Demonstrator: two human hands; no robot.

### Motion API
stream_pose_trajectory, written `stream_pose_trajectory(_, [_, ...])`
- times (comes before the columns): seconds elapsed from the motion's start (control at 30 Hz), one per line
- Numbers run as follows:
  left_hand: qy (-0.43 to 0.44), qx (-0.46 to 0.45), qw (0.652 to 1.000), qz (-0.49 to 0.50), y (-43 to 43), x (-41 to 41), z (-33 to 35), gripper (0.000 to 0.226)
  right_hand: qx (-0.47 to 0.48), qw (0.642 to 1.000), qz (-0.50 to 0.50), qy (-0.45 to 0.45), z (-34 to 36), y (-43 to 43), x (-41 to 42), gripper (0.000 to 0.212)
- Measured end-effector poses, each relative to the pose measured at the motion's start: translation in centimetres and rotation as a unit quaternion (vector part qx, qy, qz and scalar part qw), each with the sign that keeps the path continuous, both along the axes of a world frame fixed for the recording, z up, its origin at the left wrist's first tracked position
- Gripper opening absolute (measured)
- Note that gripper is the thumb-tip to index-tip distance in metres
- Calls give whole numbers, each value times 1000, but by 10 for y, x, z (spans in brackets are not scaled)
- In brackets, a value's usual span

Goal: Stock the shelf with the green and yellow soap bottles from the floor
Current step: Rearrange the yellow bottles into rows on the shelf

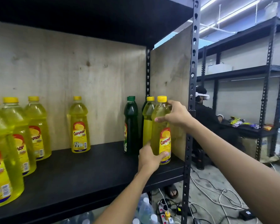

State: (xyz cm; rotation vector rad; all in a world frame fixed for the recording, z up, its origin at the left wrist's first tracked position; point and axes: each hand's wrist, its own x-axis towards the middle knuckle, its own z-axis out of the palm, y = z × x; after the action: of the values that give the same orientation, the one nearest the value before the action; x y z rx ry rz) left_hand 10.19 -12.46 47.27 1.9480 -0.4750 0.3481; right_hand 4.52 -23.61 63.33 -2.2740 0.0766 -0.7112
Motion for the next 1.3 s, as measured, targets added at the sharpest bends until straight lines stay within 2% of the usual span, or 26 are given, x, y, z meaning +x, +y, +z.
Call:
stream_pose_trajectory(0.1, [-9, -5, 999, -31, 24, -4, 4, 60, -26, 997, -5, -73, -4, 28, -15, 78])
stream_pose_trajectory(0.23, [-21, 11, 999, -33, 85, -4, 16, 58, -43, 990, 7, -132, -4, 74, -20, 85])
stream_pose_trajectory(0.37, [-12, 21, 1000, -5, 151, 12, 25, 39, -20, 986, 26, -165, -4, 127, -4, 68])
stream_pose_trajectory(0.5, [-13, 10, 1000, 17, 204, 32, 28, 50, 9, 982, 68, -176, -9, 174, 26, 63])
stream_pose_trajectory(0.73, [-3, 33, 998, 59, 267, 66, 17, 60, 23, 977, 120, -175, -22, 231, 80, 64])
stream_pose_trajectory(0.87, [23, 24, 998, 61, 291, 83, 6, 65, 6, 982, 113, -149, -27, 254, 101, 67])
stream_pose_trajectory(1.1, [44, 45, 997, 46, 299, 82, 4, 61, -34, 988, 107, -104, -21, 274, 120, 66])
stream_pose_trajectory(1.3, [50, 41, 998, 28, 302, 83, 4, 71, -32, 991, 107, -75, -16, 280, 125, 66])
